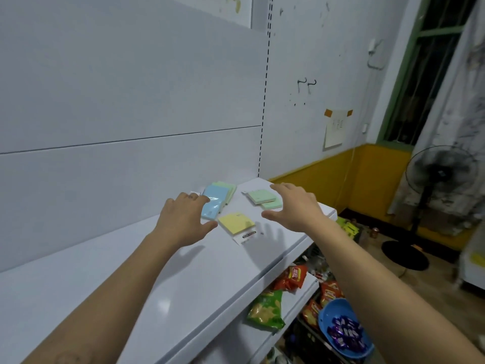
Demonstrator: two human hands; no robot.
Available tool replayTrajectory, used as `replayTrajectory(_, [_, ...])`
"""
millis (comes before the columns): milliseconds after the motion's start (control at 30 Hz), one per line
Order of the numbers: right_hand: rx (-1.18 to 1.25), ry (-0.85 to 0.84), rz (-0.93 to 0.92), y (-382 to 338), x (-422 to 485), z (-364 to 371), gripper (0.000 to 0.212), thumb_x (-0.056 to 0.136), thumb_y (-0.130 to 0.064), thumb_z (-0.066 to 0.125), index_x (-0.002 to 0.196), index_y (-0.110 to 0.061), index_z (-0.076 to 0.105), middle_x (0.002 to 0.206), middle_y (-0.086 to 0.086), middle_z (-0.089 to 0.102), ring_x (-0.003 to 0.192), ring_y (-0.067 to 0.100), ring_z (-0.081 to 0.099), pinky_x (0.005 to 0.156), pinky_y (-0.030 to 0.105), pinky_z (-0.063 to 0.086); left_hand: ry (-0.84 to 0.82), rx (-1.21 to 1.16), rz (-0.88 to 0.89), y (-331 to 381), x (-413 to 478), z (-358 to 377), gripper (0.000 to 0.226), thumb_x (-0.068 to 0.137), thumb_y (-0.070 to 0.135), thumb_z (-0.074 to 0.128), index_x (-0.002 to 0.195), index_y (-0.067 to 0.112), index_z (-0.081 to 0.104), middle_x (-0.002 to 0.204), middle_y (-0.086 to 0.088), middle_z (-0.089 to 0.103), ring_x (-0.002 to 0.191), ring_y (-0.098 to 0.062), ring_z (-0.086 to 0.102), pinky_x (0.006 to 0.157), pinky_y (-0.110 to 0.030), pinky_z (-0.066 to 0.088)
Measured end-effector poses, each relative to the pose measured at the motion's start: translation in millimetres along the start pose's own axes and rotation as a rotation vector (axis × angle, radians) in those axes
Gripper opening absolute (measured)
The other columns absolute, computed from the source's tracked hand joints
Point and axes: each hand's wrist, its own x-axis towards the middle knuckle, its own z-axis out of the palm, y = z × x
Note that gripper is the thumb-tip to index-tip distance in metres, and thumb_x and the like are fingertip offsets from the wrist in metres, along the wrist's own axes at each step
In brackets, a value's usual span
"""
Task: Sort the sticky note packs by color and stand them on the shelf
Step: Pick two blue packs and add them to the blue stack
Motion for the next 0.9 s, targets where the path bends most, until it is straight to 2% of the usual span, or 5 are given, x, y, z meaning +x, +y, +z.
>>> replayTrajectory(300, [0.035,-0.059,-0.018,-17,56,41,0.074,0.085,-0.059,0.057,0.147,-0.028,0.031,0.154,-0.001,0.032,0.139,0.022,0.032,0.111,0.043,0.029,-0.066,-0.064,-0.026,-26,37,53,0.059,0.089,0.057,0.047,0.139,0.028,0.039,0.138,0.002,0.048,0.128,-0.02,0.039,0.098,-0.037,0.035])
replayTrajectory(500, [0.087,-0.114,-0.075,-17,102,70,0.07,0.086,-0.056,0.056,0.147,-0.029,0.032,0.154,-0.001,0.03,0.14,0.021,0.03,0.111,0.042,0.026,-0.041,-0.136,-0.073,-28,54,79,0.054,0.091,0.054,0.044,0.141,0.033,0.037,0.142,0.0,0.043,0.126,-0.021,0.039,0.096,-0.037,0.037])
replayTrajectory(733, [0.172,-0.132,-0.264,-14,162,103,0.062,0.087,-0.051,0.058,0.142,-0.029,0.039,0.151,-0.001,0.036,0.137,0.021,0.034,0.108,0.04,0.028,-0.192,-0.144,-0.293,-17,87,91,0.06,0.086,0.062,0.045,0.139,0.034,0.036,0.131,-0.002,0.046,0.119,-0.022,0.046,0.092,-0.039,0.044])
replayTrajectory(900, [0.224,-0.086,-0.389,-14,205,114,0.052,0.088,-0.048,0.057,0.135,-0.028,0.049,0.142,-0.002,0.046,0.128,0.022,0.042,0.104,0.038,0.031,-0.157,-0.166,-0.474,1,102,91,0.054,0.077,0.065,0.055,0.122,0.035,0.048,0.11,0.004,0.049,0.101,-0.019,0.053,0.079,-0.034,0.044])
